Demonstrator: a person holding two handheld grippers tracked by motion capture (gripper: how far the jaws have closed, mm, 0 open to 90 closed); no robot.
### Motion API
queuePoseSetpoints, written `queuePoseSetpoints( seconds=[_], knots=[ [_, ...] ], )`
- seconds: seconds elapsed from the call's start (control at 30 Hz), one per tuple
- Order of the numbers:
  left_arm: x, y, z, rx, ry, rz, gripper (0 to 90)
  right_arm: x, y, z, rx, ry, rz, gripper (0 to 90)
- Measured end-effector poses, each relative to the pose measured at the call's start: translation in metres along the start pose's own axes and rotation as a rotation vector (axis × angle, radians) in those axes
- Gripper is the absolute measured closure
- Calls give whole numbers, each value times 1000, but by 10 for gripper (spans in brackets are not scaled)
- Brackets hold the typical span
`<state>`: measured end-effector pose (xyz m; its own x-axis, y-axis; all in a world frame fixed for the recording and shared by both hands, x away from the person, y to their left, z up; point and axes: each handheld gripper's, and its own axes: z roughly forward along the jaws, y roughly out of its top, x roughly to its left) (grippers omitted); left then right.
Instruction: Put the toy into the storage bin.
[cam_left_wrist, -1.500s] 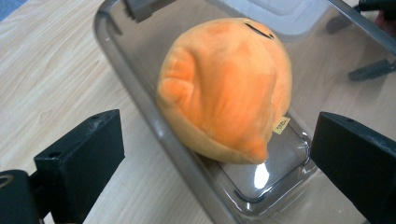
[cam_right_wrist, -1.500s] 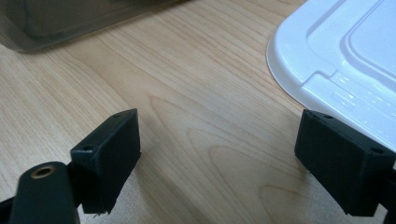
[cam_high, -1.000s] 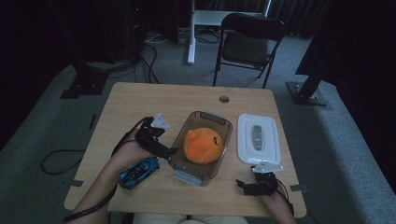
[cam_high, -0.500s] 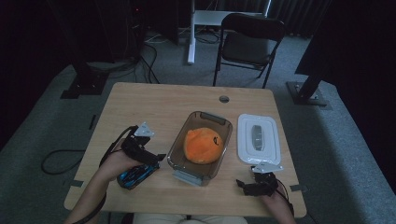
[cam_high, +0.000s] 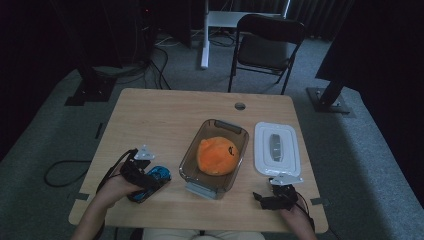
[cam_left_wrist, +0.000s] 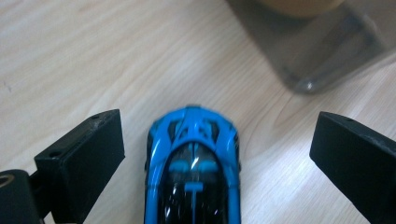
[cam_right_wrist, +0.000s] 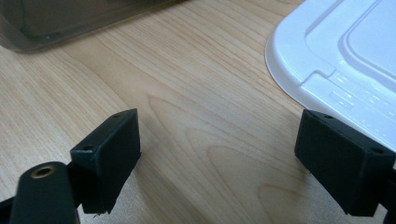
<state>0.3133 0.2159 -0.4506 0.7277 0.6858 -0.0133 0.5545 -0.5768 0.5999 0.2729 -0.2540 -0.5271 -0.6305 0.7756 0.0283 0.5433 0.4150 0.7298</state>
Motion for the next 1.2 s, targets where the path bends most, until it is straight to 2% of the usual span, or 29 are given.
queuePoseSetpoints(
  seconds=[0.23, 0.37, 0.4, 0.43, 0.5, 0.63, 0.77, 0.8, 0.93, 1.03, 1.2],
  knots=[
    [1, -19, 11, 75, 38, -8, 38, 0, 0, 0, 0, -1, 1, 136],
    [0, -25, 17, 109, 26, -14, 38, 0, 0, 0, 0, -2, 4, 137],
    [-2, -29, 21, 135, 39, -9, 37, 0, 0, 0, 0, -2, 4, 136],
    [-2, -30, 23, 141, 48, -15, 37, 0, 0, 0, -1, -3, 3, 137],
    [-2, -31, 24, 144, 46, -15, 37, 0, 0, 0, -1, -2, 2, 137],
    [1, -36, 30, 168, 69, -29, 37, 0, 0, 0, -1, -2, 2, 136],
    [3, -38, 34, 184, 64, -28, 38, 0, 0, 0, -3, 0, 4, 136],
    [3, -38, 35, 194, 59, -16, 42, -1, 0, 0, -4, 1, 6, 137],
    [3, -36, 38, 201, 46, -20, 46, -1, 0, 0, -5, 1, 10, 137],
    [5, -35, 37, 209, 53, -29, 61, -1, 0, 0, -4, 0, 10, 137],
    [7, -35, 33, 186, 53, -38, 191, 0, 0, 0, -3, -2, 6, 137]
  ],
)
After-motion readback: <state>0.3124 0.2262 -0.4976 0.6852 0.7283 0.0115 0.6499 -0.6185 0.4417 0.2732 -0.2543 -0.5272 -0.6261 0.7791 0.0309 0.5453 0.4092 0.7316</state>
